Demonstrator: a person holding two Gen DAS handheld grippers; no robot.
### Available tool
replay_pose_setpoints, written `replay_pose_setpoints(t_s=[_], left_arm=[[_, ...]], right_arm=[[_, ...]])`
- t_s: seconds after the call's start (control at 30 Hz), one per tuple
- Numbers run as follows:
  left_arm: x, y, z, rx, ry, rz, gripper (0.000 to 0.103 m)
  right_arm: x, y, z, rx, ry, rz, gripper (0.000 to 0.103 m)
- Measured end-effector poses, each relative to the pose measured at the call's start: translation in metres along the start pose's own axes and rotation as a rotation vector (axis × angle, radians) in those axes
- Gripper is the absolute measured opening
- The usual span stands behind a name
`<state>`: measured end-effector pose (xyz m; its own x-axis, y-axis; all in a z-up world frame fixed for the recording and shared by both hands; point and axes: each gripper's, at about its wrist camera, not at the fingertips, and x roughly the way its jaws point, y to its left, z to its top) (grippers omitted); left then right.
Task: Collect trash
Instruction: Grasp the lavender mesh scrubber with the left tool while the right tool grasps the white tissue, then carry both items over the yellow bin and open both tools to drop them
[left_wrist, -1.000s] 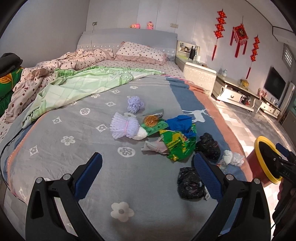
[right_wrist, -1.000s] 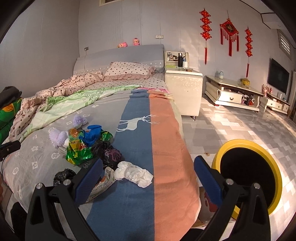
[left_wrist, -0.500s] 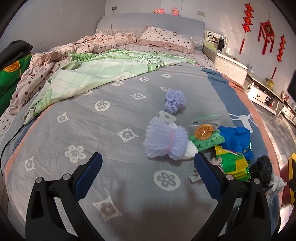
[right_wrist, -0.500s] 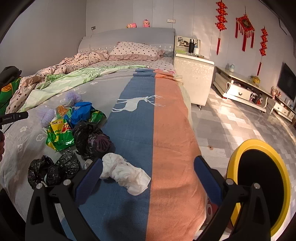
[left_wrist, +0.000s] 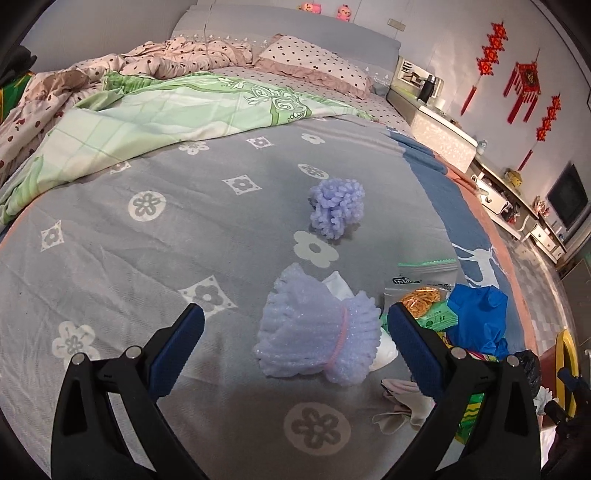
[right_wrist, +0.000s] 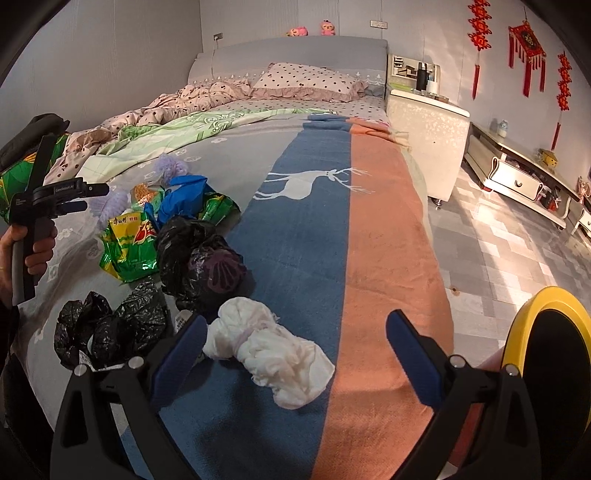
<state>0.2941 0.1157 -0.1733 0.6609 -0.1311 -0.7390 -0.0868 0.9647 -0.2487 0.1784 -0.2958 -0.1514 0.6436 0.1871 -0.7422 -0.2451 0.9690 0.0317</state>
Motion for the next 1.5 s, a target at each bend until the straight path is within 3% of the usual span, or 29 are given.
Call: replay_pose_setpoints(t_s=[0.07, 0.13, 0.27, 0.37, 0.5, 0.63, 1.17, 1.5], left_arm=[[0.006, -0.004, -0.004, 0.006, 0.013, -0.042, 0.092], [0.011, -0.011, -0.009, 0.034, 0.032, -0.060, 0.073], [0.018, -0.020, -0.018, 0.100, 0.034, -0.053, 0.067], [0.017, -0.012, -0.018, 0.058, 0.028, -0.094, 0.060], [0.011, -0.012, -0.019, 0.058, 0.007, -0.106, 0.050], [0.002, -0.010, -0.020, 0.037, -0.004, -0.116, 0.045], [-0.097, -0.002, -0.013, 0.014, -0.150, -0.139, 0.040], [-0.174, -0.074, -0.014, 0.124, -0.247, -0.188, 0.041]], right_arm=[[0.006, -0.001, 0.000, 0.008, 0.013, -0.002, 0.082], [0.009, -0.002, 0.000, 0.014, 0.020, 0.004, 0.081], [0.013, 0.003, 0.000, 0.002, 0.034, 0.014, 0.074], [0.014, 0.004, 0.001, 0.016, 0.036, 0.039, 0.061], [0.015, 0.011, -0.001, 0.008, 0.051, 0.090, 0.032], [0.009, 0.020, -0.001, -0.007, 0.032, 0.094, 0.022], [-0.069, 0.009, 0.005, 0.117, -0.091, 0.172, 0.020], [-0.140, 0.002, 0.009, 0.144, -0.219, 0.199, 0.020]])
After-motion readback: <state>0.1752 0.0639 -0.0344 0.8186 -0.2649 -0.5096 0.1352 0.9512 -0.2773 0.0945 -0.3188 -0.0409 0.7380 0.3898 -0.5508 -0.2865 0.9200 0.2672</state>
